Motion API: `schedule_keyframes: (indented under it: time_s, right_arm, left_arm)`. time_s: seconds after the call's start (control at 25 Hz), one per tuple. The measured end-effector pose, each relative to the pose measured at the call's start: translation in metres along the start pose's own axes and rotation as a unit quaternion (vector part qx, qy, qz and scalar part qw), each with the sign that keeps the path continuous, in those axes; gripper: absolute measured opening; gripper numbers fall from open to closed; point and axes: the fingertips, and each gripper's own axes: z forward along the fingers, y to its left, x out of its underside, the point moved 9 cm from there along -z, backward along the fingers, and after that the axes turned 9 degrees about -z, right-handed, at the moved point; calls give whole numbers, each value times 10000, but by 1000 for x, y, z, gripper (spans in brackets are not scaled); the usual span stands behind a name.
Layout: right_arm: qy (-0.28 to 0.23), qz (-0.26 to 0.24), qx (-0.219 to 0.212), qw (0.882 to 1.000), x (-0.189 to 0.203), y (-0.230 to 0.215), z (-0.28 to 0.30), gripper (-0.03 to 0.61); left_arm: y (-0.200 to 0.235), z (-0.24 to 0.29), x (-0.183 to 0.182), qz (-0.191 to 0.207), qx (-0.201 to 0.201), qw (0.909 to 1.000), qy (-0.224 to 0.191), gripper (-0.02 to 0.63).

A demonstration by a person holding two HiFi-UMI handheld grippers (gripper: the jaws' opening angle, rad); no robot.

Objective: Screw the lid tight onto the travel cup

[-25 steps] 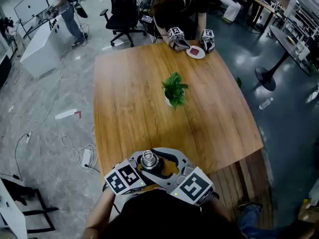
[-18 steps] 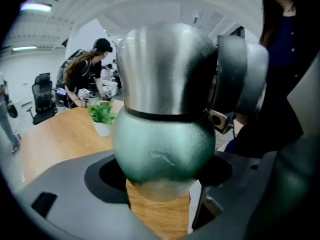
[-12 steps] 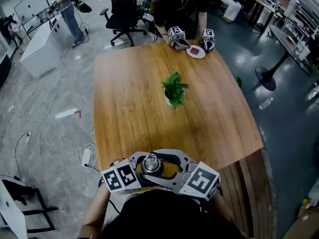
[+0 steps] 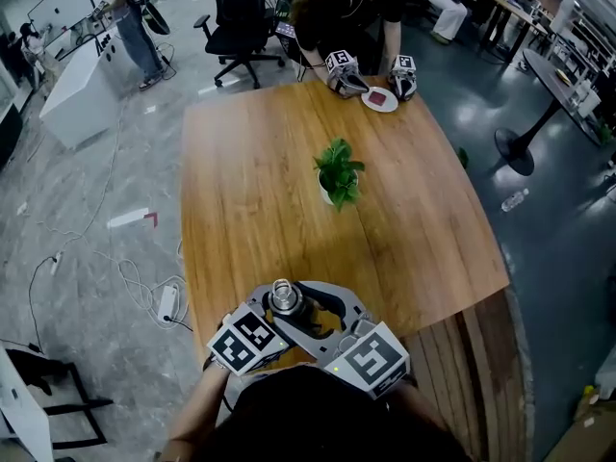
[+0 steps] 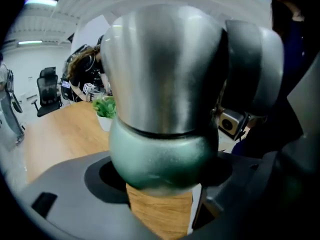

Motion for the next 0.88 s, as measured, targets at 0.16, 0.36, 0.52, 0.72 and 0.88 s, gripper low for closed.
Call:
schedule_keyframes:
  time_s: [0.16,0.36,0.52,0.72,0.88]
  right_arm:
    - [-4,-110,159,9998,-3,0,2,241]
    - [-55,-99,226,9997,-3,-3,1,242]
    - [-89,-266,426,9987,-4,-8,-4,241]
    - [-86,-166,1006,9948,-2,-27,-18,241]
    - [67,184,1679,9856,10,-49,-35,201]
  left_arm:
    - [1,0,-1,-109,-304,9995,-50,387]
    - [2,1,-2,-185,-647,9976,-158,387]
    - [13,-3,0,-361,-932,9946,-263,387]
    - [27,-18,0,-492,-1326,9888,-474,387]
    - [33,-32,4,-657,-1614,9827,-634,387]
